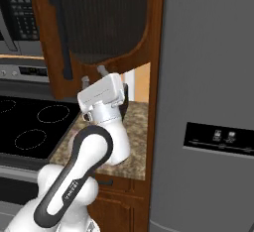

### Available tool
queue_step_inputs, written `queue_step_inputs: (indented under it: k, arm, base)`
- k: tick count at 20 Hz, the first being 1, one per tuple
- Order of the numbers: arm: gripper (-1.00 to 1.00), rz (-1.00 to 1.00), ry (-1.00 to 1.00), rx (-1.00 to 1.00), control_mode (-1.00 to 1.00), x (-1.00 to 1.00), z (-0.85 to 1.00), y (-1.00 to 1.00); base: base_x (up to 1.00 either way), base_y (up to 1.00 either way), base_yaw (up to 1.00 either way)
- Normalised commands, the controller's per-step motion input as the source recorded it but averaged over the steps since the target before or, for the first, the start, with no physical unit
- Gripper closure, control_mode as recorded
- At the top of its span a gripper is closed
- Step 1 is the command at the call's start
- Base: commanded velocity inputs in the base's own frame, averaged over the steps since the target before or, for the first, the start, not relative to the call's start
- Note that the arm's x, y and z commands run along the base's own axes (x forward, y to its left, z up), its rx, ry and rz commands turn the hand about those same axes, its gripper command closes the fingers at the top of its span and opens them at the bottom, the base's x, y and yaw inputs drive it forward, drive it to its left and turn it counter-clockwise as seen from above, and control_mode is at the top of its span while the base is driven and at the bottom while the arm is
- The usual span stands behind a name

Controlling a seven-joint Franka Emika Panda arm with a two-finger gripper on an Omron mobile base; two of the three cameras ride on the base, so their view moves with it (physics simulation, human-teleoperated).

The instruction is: Pick the honey bottle and place it on the digital scale for weighing, and close the cabinet.

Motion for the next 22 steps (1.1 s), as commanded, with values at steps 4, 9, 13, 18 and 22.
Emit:
queue_step_inputs:
  k: [4, 9, 13, 18, 22]
  arm:
    - [-1.00, 0.00, 0.00, 0.00, -1.00, 1.00, 0.03, 0.48]
    - [-1.00, -0.02, 0.08, -0.02, -1.00, 0.93, 0.23, 0.47]
    - [-1.00, -0.08, 0.19, -0.05, -1.00, 0.84, 0.17, 0.45]
    - [-1.00, -0.09, 0.22, -0.03, -1.00, 0.59, 0.13, 0.22]
    - [-1.00, -0.07, 0.19, -0.03, -1.00, 0.58, 0.01, 0.20]
  base:
    - [0.00, 0.00, 0.00]
    - [0.00, 0.00, 0.00]
    - [0.00, 0.00, 0.00]
    - [0.00, 0.00, 0.00]
    - [0.00, 0.00, 0.00]
